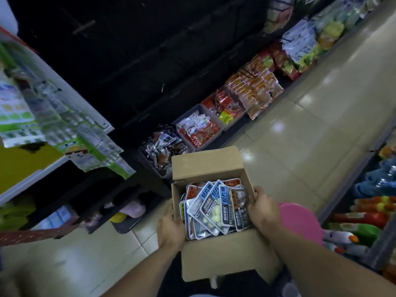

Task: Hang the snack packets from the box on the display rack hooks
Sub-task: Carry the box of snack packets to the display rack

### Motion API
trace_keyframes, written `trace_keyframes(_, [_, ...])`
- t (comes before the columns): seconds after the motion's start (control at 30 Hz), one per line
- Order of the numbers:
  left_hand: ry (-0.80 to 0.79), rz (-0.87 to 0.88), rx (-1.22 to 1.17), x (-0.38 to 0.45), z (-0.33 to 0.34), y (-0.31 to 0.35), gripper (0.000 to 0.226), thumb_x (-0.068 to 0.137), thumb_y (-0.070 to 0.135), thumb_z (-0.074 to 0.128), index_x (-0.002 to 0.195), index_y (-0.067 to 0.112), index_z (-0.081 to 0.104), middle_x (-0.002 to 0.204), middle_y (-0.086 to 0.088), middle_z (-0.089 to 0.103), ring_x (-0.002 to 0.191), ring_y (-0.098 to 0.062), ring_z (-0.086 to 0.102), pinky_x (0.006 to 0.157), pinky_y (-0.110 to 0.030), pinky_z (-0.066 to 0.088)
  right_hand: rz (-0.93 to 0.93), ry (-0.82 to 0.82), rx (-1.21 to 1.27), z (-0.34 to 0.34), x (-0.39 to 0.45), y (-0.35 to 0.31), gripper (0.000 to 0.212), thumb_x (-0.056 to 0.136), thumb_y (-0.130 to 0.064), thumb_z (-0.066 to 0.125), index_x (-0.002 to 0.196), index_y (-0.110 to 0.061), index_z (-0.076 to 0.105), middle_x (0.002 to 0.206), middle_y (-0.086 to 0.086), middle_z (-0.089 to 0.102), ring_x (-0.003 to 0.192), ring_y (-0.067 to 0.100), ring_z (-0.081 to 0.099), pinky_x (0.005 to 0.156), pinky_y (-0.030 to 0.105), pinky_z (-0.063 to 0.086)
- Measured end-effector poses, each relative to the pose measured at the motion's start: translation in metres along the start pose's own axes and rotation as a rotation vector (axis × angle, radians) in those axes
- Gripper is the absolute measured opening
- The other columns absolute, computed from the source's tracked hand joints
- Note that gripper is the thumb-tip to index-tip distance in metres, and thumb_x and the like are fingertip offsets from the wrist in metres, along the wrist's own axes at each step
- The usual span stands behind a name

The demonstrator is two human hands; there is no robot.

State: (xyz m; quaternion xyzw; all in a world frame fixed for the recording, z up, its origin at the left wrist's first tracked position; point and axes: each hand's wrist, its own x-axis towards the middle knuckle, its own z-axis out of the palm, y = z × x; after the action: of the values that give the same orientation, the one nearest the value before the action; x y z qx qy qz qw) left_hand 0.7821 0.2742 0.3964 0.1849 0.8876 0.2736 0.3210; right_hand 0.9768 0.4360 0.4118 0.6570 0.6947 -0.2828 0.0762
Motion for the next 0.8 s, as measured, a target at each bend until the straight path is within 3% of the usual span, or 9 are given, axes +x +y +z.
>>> trace_keyframes(0.13, [0.019,-0.054,-0.027,0.024,0.022,0.007,0.026,0.095,0.021,0.063,0.12,0.017,0.065,0.103,-0.013,0.077,0.09,-0.035,0.069,0.069,-0.031,0.044,-0.043,-0.031,-0.057,0.0,0.043,-0.008,0.019,0.106,-0.024,0.045,0.124,-0.023,0.049,0.076,-0.004,0.055,0.073,0.024,0.057,0.065,0.031,0.044])
trace_keyframes(0.27, [-0.014,-0.139,-0.031,0.057,0.045,0.006,0.024,0.091,0.017,0.064,0.115,0.02,0.061,0.098,-0.006,0.075,0.083,-0.027,0.065,0.069,-0.027,0.042,-0.052,-0.051,-0.068,0.017,0.088,-0.014,0.017,0.104,-0.021,0.046,0.121,-0.023,0.049,0.081,0.0,0.056,0.08,0.027,0.058,0.075,0.038,0.052])
trace_keyframes(0.37, [-0.013,-0.201,-0.036,0.084,0.066,0.004,0.027,0.092,0.016,0.065,0.118,0.016,0.058,0.099,-0.009,0.072,0.08,-0.024,0.056,0.071,-0.028,0.039,-0.059,-0.085,-0.075,0.038,0.126,-0.015,0.016,0.103,-0.02,0.047,0.119,-0.025,0.048,0.08,-0.001,0.058,0.078,0.026,0.06,0.074,0.038,0.053])
trace_keyframes(0.57, [-0.044,-0.316,0.012,0.133,0.119,-0.009,0.02,0.091,0.017,0.063,0.104,0.02,0.048,0.089,-0.01,0.066,0.076,-0.028,0.054,0.065,-0.032,0.039,-0.128,-0.152,-0.141,0.086,0.21,-0.005,0.021,0.1,-0.024,0.044,0.12,-0.024,0.049,0.104,0.013,0.072,0.097,0.037,0.066,0.079,0.04,0.051])
trace_keyframes(0.8, [-0.029,-0.43,-0.008,0.198,0.208,-0.051,0.019,0.094,0.01,0.058,0.11,0.018,0.05,0.093,-0.012,0.075,0.072,-0.028,0.062,0.064,-0.03,0.048,-0.215,-0.237,-0.217,0.167,0.314,0.011,0.023,0.098,-0.023,0.05,0.12,-0.025,0.046,0.099,0.007,0.072,0.088,0.031,0.067,0.071,0.034,0.051])
